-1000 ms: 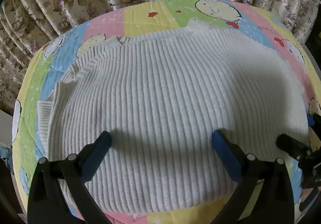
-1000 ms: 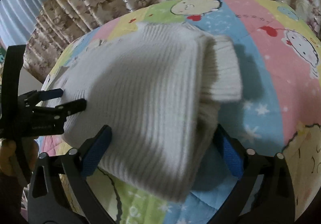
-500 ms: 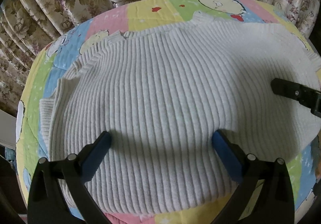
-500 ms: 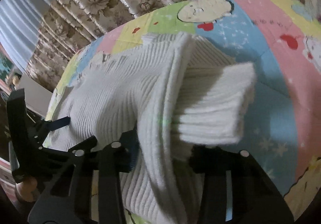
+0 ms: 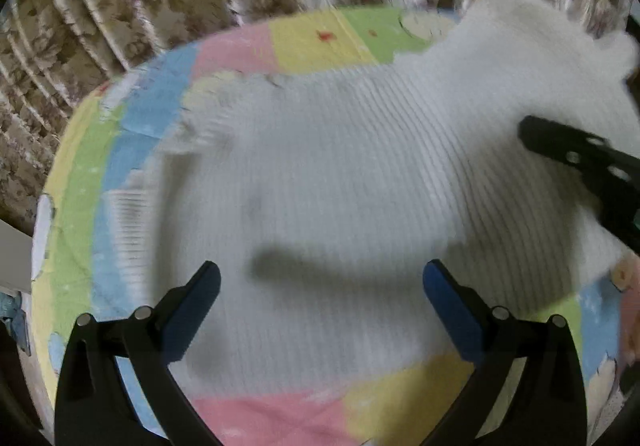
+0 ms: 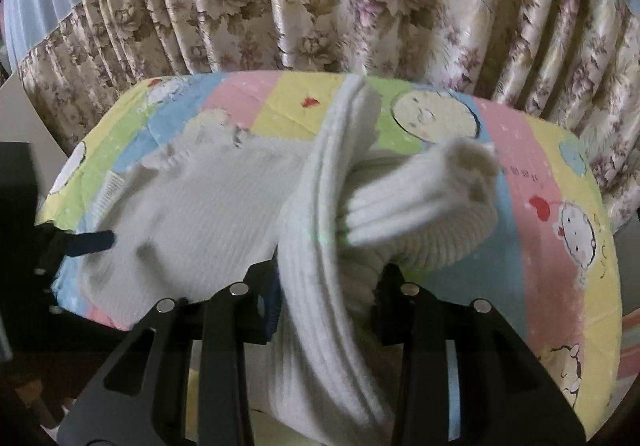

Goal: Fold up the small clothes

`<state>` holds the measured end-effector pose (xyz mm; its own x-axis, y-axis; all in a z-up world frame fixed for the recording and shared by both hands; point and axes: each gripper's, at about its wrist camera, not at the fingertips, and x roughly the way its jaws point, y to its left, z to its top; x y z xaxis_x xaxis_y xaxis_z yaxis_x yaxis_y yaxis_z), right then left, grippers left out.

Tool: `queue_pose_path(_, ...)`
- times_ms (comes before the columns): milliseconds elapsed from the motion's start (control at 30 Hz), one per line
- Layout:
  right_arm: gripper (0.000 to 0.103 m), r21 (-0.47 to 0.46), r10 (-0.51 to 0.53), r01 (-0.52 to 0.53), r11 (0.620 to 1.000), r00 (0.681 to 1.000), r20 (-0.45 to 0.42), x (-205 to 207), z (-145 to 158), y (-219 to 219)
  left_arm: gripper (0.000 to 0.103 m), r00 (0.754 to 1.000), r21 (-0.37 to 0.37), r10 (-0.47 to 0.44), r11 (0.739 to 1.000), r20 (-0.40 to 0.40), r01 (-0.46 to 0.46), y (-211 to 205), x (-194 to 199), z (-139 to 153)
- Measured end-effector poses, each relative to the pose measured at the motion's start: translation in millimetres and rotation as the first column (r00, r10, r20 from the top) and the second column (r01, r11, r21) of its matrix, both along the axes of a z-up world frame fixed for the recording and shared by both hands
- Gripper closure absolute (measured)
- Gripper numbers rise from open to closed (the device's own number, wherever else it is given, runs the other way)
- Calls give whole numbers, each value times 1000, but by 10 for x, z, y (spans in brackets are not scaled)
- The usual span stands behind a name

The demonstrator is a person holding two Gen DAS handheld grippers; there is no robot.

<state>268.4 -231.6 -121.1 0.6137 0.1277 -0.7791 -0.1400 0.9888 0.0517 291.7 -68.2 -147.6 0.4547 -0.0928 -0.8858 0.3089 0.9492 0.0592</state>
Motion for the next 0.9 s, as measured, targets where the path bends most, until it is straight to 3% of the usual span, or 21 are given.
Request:
queue_pose_path(200, 68, -82, 74, -72, 994, 997, 19, 124, 163, 796, 2, 994, 79, 97, 992, 54, -101, 1002, 143, 165)
queue_pose_path(333, 69, -165, 149, -144, 976, 988, 24, 176, 94, 1438, 2, 985, 62, 165, 984, 48, -168, 1668, 233, 169)
queue_pose_path(433, 70, -241, 227, -221, 945, 974, -4, 161, -75, 1896, 2, 975, 85, 213, 972, 57, -218, 1989, 230, 175)
queue_pose_path(533, 70, -353, 304, -299, 887, 952, -44, 50, -324, 2291, 2, 962, 90, 265, 959, 64, -271, 2262, 193, 183)
queue_pose_path(600, 64, -404, 333, -322, 856, 942, -44, -16, -397, 2413, 2, 949, 82, 309, 946, 58, -313, 2436, 154, 185)
queue_pose_path(667, 51, -386, 365, -357, 851, 929, -54, -52, -373, 2454, 2, 939, 51, 341, 938, 39, -343, 2555, 119, 195)
queue_pose_path(700, 49, -347, 385, -379, 858, 921, -55, -74, -314, 2430, 2, 937, 45, 346, 937, 39, -348, 2573, 101, 209)
queue_pose_path(767, 30, -226, 416, -417, 880, 908, -55, -136, -140, 2312, 2, 937, 43, 345, 937, 51, -347, 2556, 74, 258)
queue_pose_path(833, 23, -143, 423, -420, 896, 906, -14, -219, 78, 2133, 2, 943, 29, 329, 943, 59, -331, 2476, 65, 324)
queue_pose_path(900, 21, -115, 401, -395, 911, 916, 31, -292, 290, 1885, 2, 950, 17, 307, 951, 63, -309, 2381, 90, 368)
